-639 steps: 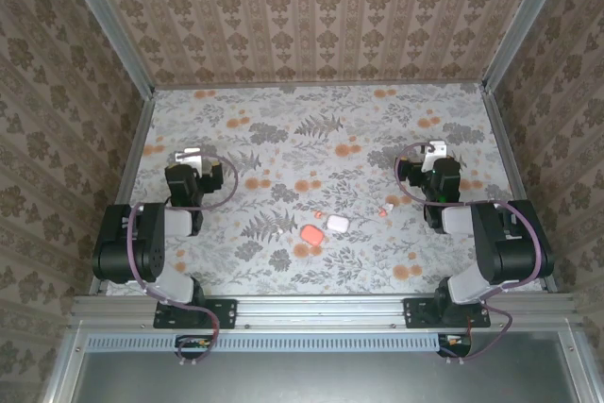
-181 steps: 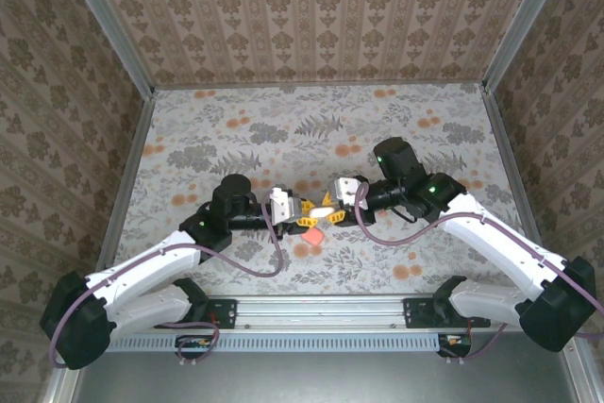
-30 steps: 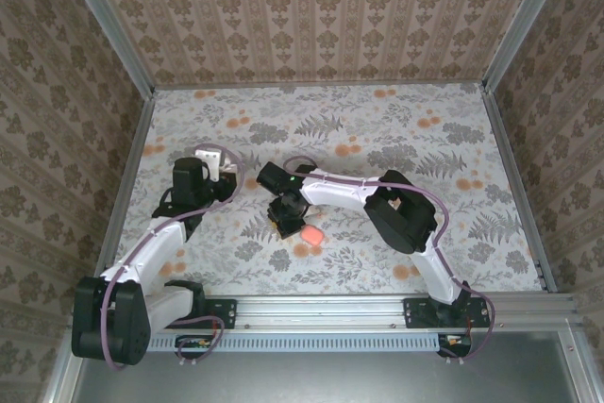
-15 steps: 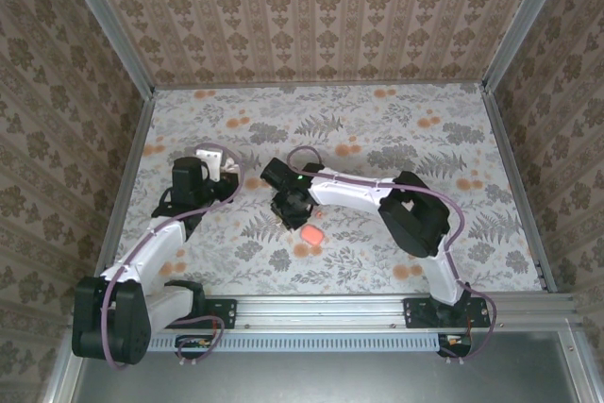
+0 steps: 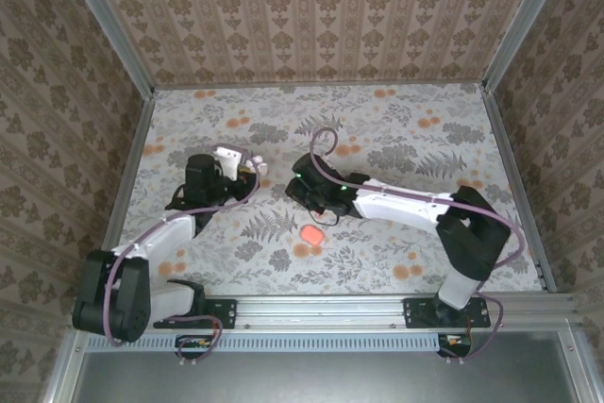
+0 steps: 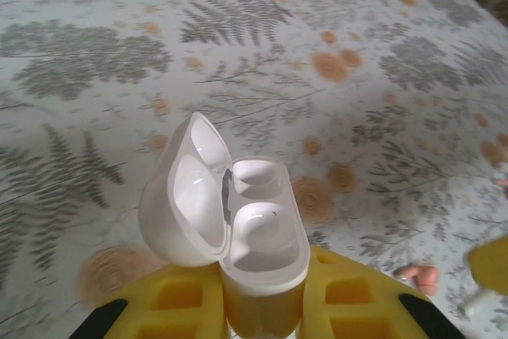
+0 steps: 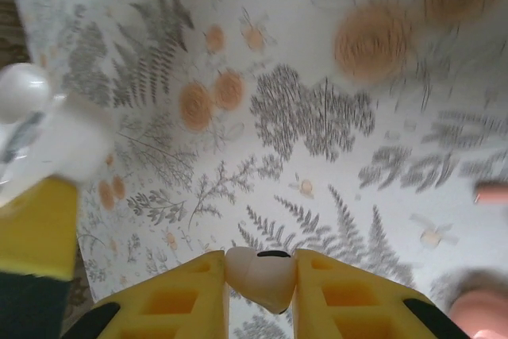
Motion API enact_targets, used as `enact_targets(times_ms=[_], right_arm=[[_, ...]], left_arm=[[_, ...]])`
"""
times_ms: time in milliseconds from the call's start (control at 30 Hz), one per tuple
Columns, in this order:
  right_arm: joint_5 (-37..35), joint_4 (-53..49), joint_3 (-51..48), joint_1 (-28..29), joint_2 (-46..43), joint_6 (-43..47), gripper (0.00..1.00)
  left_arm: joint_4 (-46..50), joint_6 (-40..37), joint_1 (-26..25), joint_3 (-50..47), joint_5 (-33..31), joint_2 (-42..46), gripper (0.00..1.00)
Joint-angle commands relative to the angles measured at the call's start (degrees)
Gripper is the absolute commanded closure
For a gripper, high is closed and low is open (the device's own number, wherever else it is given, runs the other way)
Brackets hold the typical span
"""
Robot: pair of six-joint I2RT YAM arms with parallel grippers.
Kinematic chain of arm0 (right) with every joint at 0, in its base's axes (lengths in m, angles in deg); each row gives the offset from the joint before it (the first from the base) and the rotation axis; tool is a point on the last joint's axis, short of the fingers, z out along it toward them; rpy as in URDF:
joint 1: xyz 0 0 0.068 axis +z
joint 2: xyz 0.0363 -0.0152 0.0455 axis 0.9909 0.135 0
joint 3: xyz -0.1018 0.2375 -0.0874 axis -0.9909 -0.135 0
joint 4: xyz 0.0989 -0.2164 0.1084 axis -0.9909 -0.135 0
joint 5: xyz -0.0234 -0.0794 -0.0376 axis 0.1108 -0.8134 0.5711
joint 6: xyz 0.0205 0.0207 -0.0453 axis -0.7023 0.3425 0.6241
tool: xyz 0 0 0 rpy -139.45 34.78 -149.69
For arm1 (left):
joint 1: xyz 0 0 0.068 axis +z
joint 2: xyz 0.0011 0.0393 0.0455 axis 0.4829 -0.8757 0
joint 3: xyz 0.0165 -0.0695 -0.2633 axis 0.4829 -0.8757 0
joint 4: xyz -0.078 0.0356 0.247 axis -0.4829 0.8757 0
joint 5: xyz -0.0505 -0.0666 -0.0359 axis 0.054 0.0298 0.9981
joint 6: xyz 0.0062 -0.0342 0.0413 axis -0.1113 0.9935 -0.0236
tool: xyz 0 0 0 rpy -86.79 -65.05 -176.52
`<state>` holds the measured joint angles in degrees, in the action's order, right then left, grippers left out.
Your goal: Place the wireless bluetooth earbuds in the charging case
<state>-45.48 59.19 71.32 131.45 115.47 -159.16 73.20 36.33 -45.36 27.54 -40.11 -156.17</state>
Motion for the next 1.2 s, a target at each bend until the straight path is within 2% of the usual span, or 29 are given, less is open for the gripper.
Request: enact_targets(times_ms=[0,200,367,567,667,867,1167], right_arm=[[-3.33,12.58,-6.17,-1.53,-5.02,12.51,0.77],[-1.72,19.70,-14.06,-4.18,-12.70,25.38,0.77],[1.19,25.65,-20.29,-6.11,-20.72,38.45,0.77],[4.83,26.33,-22.46,-6.33,-26.53,53.03,0.76],[7.34,26.23,-22.29,-6.32,-27.54,57.55,0.76],[13.10,26.05,-21.93,-6.06,-28.20,64.67,0.76],[17.29,25.35,-20.19,-5.25,-25.44,69.64,0.77]], left_arm=[[-7.63,-1.63,-1.98,-0.83,5.94,-1.95,0.90],[-8.55,-9.31,-6.94,-0.12,8.95,-3.09,0.90],[-15.51,-10.09,-7.84,-1.95,15.92,-4.75,0.90],[-21.03,-11.91,-9.20,-3.39,19.86,-5.75,0.89],[-21.93,-13.97,-11.69,-3.52,20.66,-5.63,0.90],[-21.85,-15.83,-12.91,-3.72,21.09,-4.74,0.90],[-22.68,-16.06,-14.00,-4.23,20.81,-3.64,0.90]])
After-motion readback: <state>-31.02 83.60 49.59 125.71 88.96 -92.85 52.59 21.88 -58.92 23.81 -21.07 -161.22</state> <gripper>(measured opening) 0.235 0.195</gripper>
